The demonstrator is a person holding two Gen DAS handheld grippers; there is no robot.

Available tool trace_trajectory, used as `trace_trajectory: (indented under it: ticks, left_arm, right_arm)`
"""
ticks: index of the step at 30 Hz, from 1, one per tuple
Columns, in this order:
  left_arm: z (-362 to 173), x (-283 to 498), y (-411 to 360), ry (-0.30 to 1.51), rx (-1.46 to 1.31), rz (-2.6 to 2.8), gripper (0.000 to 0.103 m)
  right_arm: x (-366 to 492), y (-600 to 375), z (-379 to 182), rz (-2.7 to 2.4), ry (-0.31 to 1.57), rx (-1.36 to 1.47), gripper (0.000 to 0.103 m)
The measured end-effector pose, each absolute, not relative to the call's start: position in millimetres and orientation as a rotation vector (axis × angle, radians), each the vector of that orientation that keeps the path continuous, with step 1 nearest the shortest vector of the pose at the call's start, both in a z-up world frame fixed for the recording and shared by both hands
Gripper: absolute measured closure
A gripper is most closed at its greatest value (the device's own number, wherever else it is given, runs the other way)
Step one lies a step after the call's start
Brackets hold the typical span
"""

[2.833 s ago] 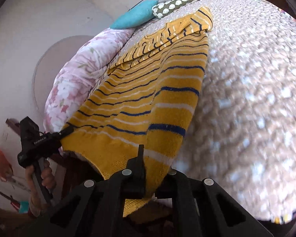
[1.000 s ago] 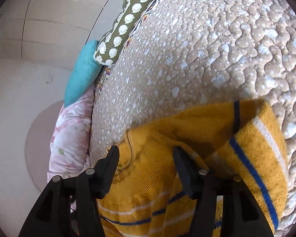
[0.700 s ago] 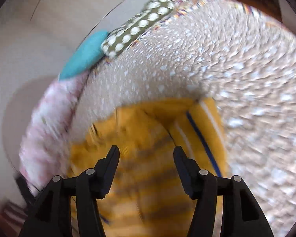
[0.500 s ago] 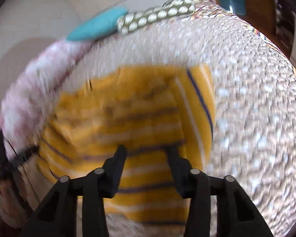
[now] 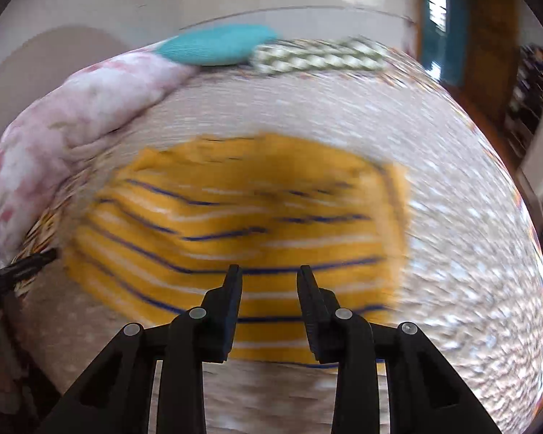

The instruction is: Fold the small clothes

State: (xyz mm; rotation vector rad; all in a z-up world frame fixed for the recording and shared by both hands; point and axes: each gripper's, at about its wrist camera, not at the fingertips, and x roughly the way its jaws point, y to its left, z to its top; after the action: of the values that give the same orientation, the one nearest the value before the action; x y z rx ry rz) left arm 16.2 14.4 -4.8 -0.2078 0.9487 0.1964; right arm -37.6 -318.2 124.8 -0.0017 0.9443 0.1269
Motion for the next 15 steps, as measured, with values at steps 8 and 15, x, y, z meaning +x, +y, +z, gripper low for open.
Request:
trace_trajectory:
  ticks: [8, 15]
  left_arm:
    - [-26, 5, 5, 0.873, -0.21, 0.154, 0.011]
    - [-25, 0, 18, 0.851, -0.302, 0.079, 0.007]
  right_arm:
    - [37, -166, 110, 0.269, 0.964, -0.118, 0.069]
    - [135, -85, 34, 0.173, 1.149, -0.292, 0.07]
